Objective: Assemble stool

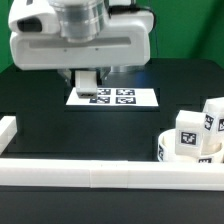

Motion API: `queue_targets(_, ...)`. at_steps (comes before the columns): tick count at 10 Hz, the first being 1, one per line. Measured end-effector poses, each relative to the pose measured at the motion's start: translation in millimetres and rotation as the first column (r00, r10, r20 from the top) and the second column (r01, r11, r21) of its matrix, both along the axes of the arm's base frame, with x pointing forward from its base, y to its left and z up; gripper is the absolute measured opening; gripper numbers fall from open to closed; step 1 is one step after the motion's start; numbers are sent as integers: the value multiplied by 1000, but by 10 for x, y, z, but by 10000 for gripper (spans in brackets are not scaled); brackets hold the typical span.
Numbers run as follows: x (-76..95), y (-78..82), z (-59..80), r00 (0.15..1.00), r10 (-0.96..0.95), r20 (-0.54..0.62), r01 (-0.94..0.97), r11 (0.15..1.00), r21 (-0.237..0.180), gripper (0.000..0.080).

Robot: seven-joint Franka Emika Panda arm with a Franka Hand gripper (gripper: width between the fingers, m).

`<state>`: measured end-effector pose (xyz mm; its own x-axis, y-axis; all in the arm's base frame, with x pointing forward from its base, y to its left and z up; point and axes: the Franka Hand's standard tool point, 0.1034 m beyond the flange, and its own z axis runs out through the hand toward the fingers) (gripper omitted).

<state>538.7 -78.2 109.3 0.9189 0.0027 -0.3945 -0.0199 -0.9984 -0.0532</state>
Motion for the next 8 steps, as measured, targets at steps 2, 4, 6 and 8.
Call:
queue_targets(2,146,-20,178,992,10,129,-9,1000,-11,328)
queue_targets(4,175,-69,130,959,13,283,-3,999,-38,328)
queue_targets(6,221,-115,139,904,25,427,3,998,-65,328)
queue_targets(8,333,-29,295,859,-20,512,47,998,-40,328)
